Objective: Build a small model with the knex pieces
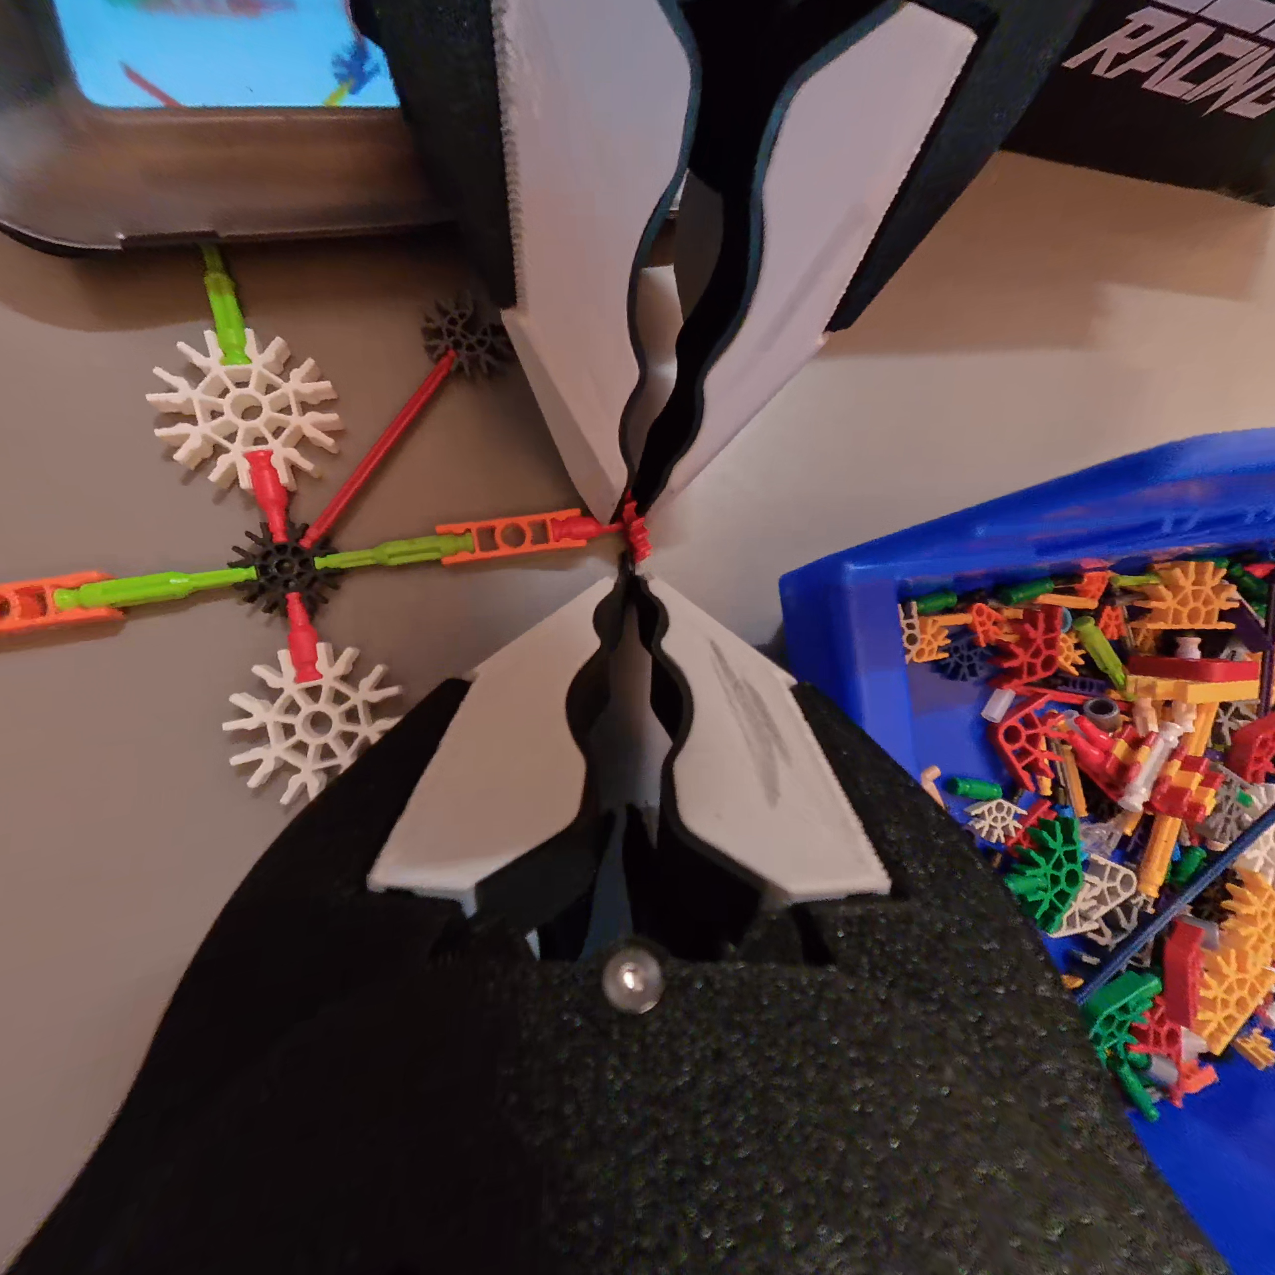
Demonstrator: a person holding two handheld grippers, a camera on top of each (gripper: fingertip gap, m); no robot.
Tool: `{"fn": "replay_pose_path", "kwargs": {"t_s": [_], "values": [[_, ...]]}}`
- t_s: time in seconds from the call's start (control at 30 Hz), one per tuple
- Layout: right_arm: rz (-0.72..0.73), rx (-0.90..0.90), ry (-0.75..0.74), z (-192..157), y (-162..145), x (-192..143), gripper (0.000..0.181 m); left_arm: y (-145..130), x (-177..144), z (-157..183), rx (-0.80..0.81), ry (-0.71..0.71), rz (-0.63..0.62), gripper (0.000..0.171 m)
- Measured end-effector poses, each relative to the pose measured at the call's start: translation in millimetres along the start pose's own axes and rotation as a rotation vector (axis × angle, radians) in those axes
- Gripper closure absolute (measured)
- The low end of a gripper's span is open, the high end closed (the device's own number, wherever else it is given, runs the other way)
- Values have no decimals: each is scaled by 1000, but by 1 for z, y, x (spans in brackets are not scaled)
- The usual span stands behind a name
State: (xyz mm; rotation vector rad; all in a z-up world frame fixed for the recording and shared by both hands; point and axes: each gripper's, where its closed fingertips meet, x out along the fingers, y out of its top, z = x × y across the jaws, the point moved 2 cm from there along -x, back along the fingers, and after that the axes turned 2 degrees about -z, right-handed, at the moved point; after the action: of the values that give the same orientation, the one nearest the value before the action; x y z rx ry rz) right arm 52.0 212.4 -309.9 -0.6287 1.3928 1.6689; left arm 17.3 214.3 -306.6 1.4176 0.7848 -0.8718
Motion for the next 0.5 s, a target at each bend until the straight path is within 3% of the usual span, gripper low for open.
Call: {"fn": "replay_pose_path", "kwargs": {"t_s": [0.5], "values": [[13, -15, -1, 0, -2, -1, 179, 4, 2, 2, 14, -70, -6, 167]]}}
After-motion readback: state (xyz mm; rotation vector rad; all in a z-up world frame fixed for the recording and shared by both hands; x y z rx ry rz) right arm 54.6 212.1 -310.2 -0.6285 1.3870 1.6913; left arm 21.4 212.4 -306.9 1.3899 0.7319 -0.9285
